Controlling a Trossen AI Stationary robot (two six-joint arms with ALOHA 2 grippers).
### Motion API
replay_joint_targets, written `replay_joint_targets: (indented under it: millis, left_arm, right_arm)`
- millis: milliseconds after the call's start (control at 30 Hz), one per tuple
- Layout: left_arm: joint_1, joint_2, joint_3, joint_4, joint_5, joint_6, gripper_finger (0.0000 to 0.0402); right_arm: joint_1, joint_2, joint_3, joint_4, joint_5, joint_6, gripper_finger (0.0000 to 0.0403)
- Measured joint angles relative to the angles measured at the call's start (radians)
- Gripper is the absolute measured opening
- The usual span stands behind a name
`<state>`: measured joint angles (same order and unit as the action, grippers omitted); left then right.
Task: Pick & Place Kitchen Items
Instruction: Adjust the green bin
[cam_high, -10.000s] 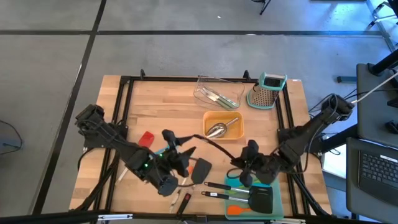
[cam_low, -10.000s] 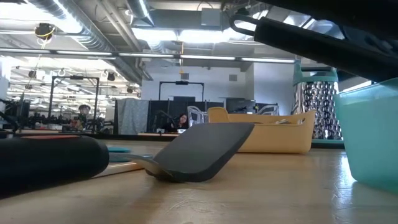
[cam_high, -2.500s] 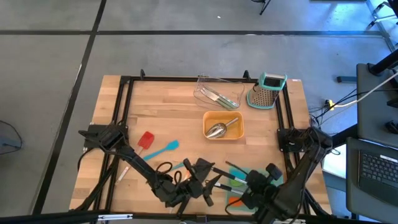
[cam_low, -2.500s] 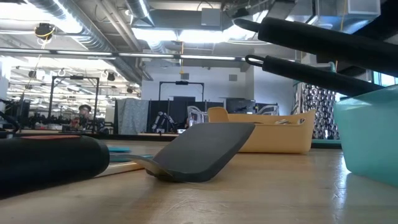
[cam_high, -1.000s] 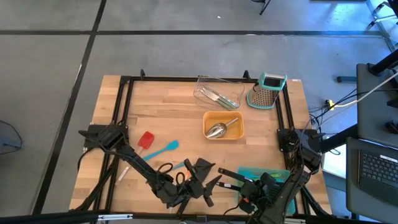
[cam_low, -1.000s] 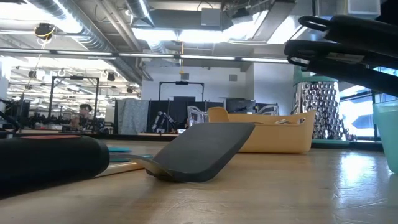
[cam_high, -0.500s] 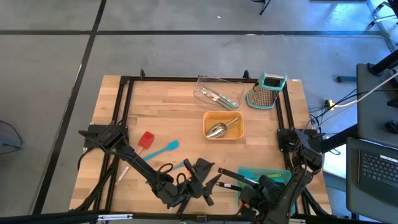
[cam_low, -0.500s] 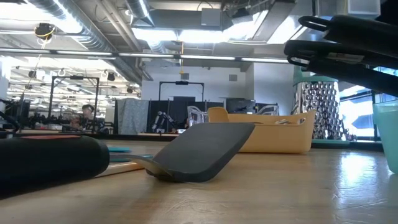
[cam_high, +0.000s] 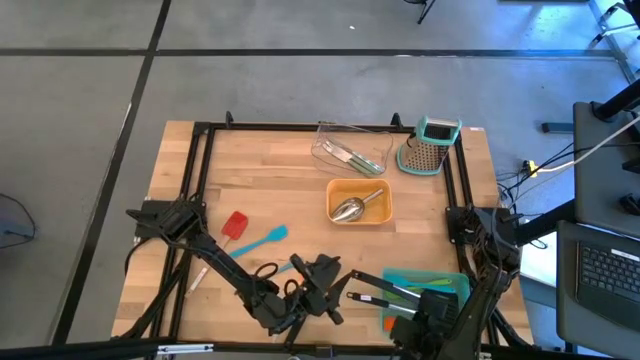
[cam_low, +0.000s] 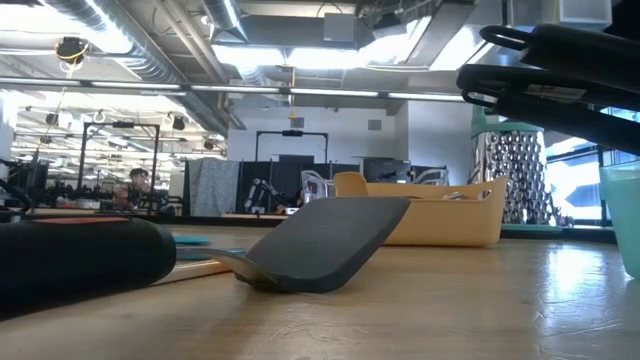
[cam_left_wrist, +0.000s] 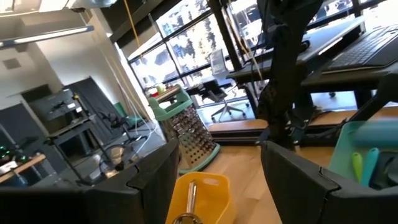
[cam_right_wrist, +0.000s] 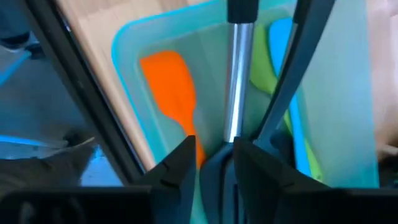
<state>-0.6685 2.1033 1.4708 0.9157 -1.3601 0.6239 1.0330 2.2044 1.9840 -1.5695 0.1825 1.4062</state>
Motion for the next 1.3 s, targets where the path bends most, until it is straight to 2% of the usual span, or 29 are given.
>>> replay_joint_targets:
  millis: [200, 267, 433, 600, 800, 1100, 1300]
  left_arm:
    - [-0.001, 0.000, 0.000, 0.000, -0.010, -0.008, 0.0223]
    - [-0.003, 0.000, 0.000, 0.000, -0.010, -0.009, 0.0223]
    - [-0.018, 0.000, 0.000, 0.000, -0.035, -0.008, 0.0223]
    - [-0.030, 0.000, 0.000, 0.001, -0.070, 0.008, 0.0223]
    - [-0.036, 0.000, 0.000, 0.001, -0.108, 0.000, 0.0223]
    - [-0.037, 0.000, 0.000, 0.000, -0.137, -0.025, 0.0223]
    - [-0.045, 0.000, 0.000, 0.000, -0.169, -0.039, 0.0223]
  right_arm:
    - [-0.054, 0.001, -0.019, 0.054, -0.023, -0.017, 0.0023]
    - [-0.072, 0.001, -0.021, 0.072, -0.023, -0.026, 0.0007]
    - [-0.108, 0.007, -0.029, 0.077, -0.046, -0.039, 0.0002]
    - [-0.134, 0.007, -0.098, 0.144, -0.078, -0.063, 0.0001]
    - [-0.164, 0.008, -0.175, 0.289, -0.106, -0.163, 0.0001]
    - [-0.206, 0.008, -0.177, 0.373, -0.067, -0.328, 0.0000]
    - [-0.241, 0.008, -0.177, 0.470, -0.045, -0.493, 0.0000]
